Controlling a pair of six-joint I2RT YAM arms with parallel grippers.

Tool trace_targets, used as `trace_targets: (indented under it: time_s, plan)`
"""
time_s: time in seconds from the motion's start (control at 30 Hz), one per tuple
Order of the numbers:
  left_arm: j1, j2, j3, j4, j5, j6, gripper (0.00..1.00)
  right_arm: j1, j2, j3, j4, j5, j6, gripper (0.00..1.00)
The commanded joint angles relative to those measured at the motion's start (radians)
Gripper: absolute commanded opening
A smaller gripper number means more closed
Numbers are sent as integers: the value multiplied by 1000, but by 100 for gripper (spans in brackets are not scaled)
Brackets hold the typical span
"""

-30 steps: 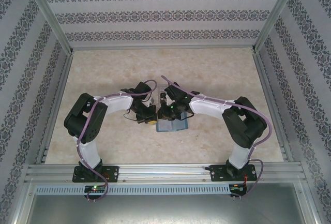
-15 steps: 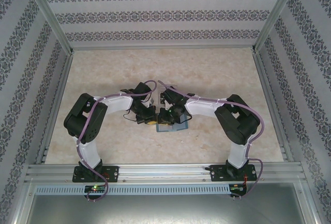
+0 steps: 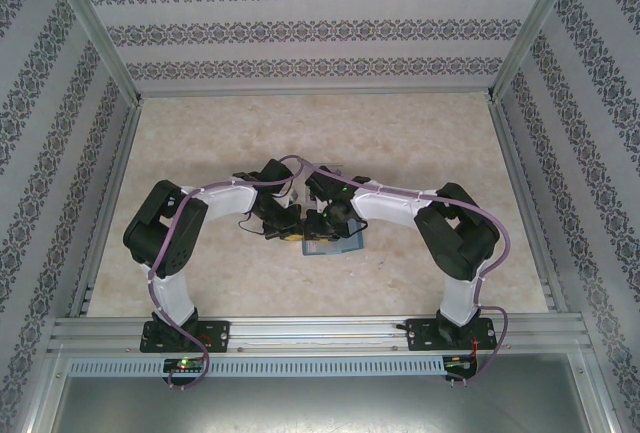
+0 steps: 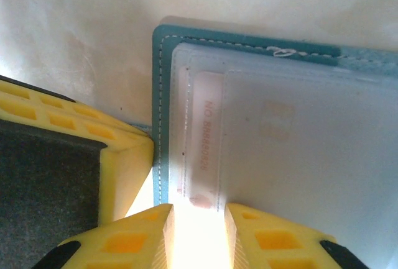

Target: Take the credit cards out of the card holder

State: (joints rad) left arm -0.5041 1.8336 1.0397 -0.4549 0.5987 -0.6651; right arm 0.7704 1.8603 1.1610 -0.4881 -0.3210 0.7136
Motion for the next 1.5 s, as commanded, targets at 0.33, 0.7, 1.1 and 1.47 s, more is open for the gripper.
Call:
trace_targets:
  time_s: [0.33,0.7,1.1,1.47]
  plan:
    - [-10,2,5,-50,-16,17,0,25,11,72,-189,158,-63,35]
    - [-10,-4,-4,-48,-20,12,0,30,0,96,-258,229,-80,39]
    - [-10,-3,2,-51,-18,10,0,30,-33,111,-326,309,-94,45]
    - [-10,-4,-1,-54,-19,13,0,31,-53,120,-357,334,-95,46]
